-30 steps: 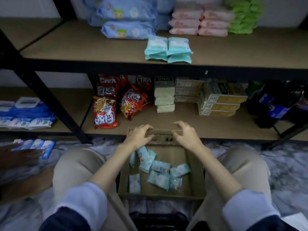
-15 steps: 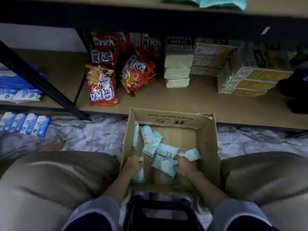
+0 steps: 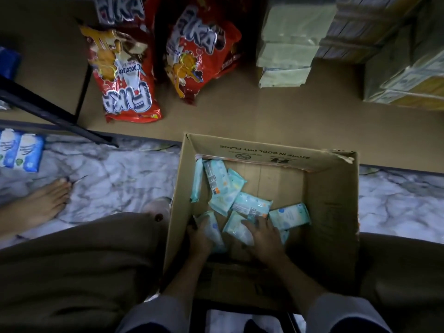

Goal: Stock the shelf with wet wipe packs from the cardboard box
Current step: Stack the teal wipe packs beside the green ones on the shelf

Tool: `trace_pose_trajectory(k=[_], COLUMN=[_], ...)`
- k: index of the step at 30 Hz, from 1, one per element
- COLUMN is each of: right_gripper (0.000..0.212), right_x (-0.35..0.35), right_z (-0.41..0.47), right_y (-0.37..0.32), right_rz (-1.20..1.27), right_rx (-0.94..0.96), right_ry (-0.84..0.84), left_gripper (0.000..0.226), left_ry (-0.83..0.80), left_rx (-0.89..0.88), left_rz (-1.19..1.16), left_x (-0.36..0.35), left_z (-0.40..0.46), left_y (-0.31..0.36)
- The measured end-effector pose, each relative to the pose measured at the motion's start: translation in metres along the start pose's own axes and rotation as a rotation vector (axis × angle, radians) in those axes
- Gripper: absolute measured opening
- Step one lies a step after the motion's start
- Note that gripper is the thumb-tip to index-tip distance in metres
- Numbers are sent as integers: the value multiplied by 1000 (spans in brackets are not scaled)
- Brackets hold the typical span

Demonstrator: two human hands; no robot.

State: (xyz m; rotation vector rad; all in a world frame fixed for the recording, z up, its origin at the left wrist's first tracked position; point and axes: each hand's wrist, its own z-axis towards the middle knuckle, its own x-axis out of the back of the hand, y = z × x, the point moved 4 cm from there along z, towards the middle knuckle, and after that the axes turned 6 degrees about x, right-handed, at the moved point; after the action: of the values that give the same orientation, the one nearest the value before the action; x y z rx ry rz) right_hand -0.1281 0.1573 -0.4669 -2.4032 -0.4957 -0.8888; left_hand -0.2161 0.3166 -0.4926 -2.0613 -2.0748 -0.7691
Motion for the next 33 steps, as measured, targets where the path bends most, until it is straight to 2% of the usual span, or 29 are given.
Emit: trace_pose_trajectory(k=[3,6,9,12,14,17,22,29,33], right_gripper=[76,82,67,61,58,65,65,70,69], right_x=[-11,-20,-12,-5,4,1,17,88,142], right_z=[0,7,8,5,2,-2,-17,-49,-81], right_y=[5,13,8,10,7,13,9,-1,-15], right_rz=[-44,-59,-95,-67,-66,-52,-91,-117,-25], right_rx=[6,-54,4,34,50,-6,35,-25,-69], right_ry=[12,-48,-9,43,75,-27,-5,219,460], left_gripper=[51,56,60,61,60,63,69,64,57], left_ry=[27,81,95,52,20,-25,-26,56,49], left_rx=[-77,-73,-62,-157,-158,-186,-260,-451,-638], left_rz=[2,-120,-184,-204,-231,-214,-175,-179,-311], left_x=[-6,-8,-8,-9,-6,-3,8,38,69], left_z=[11,13,9,10,6,2,-20,-72,-117], left_y=[2,0,4,5,5,7,17,64,106])
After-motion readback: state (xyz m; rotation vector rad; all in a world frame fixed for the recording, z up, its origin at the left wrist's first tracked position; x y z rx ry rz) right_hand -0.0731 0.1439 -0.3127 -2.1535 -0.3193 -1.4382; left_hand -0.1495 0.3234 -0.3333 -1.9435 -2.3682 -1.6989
